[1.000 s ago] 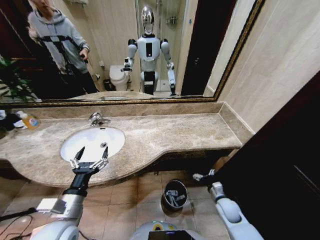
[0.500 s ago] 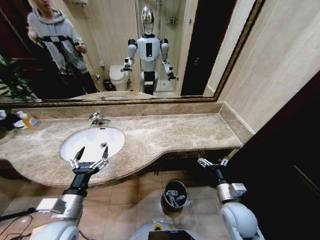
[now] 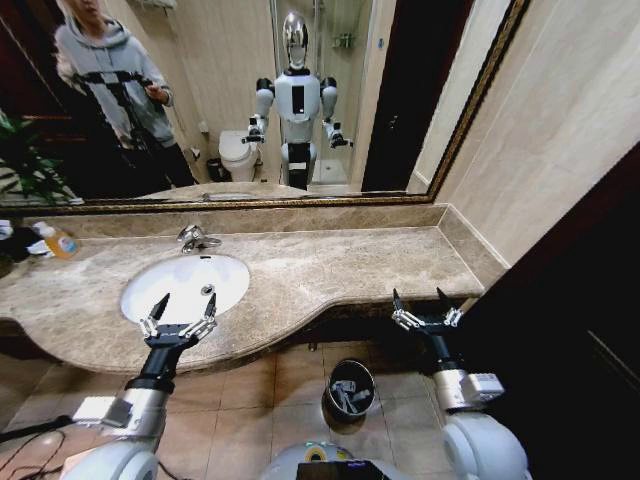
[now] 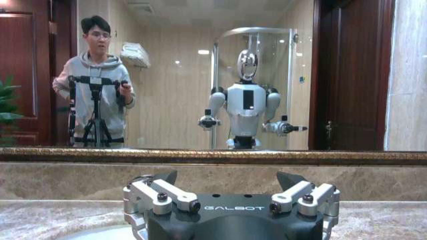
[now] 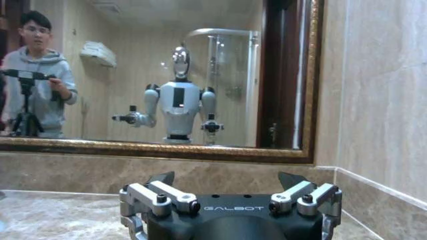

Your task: Pick up the trash from the sink and place it in the trash bin.

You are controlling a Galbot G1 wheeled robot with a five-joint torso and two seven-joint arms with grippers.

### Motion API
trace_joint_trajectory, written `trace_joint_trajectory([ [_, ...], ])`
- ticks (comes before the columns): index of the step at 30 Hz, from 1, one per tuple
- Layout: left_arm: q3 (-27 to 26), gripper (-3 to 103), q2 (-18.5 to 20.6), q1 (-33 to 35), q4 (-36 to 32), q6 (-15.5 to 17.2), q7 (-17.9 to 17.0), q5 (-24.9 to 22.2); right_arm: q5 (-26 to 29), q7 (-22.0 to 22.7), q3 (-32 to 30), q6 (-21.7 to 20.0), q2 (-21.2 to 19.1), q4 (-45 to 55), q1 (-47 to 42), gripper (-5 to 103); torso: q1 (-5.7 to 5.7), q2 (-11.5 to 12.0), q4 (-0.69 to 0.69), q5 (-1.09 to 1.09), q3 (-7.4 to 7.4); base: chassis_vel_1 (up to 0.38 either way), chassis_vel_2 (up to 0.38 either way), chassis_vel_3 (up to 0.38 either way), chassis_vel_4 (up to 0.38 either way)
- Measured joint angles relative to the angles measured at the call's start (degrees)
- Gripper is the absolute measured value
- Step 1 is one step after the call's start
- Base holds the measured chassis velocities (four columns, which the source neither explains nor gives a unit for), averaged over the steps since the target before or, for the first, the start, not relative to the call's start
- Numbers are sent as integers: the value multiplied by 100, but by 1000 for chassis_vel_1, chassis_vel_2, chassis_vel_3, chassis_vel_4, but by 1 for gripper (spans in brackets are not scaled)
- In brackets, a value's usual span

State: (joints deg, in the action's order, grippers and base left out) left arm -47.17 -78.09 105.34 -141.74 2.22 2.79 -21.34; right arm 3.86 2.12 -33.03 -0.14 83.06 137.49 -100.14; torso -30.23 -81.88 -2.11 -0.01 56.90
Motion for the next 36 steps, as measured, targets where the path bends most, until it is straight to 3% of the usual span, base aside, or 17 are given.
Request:
trace_joint_trajectory([
  [36,0,100,0,0,0,0,0,0,-48,-41,29,-2,-23,-27,5,100,0,0,0,0,0,0,0,0,0],
])
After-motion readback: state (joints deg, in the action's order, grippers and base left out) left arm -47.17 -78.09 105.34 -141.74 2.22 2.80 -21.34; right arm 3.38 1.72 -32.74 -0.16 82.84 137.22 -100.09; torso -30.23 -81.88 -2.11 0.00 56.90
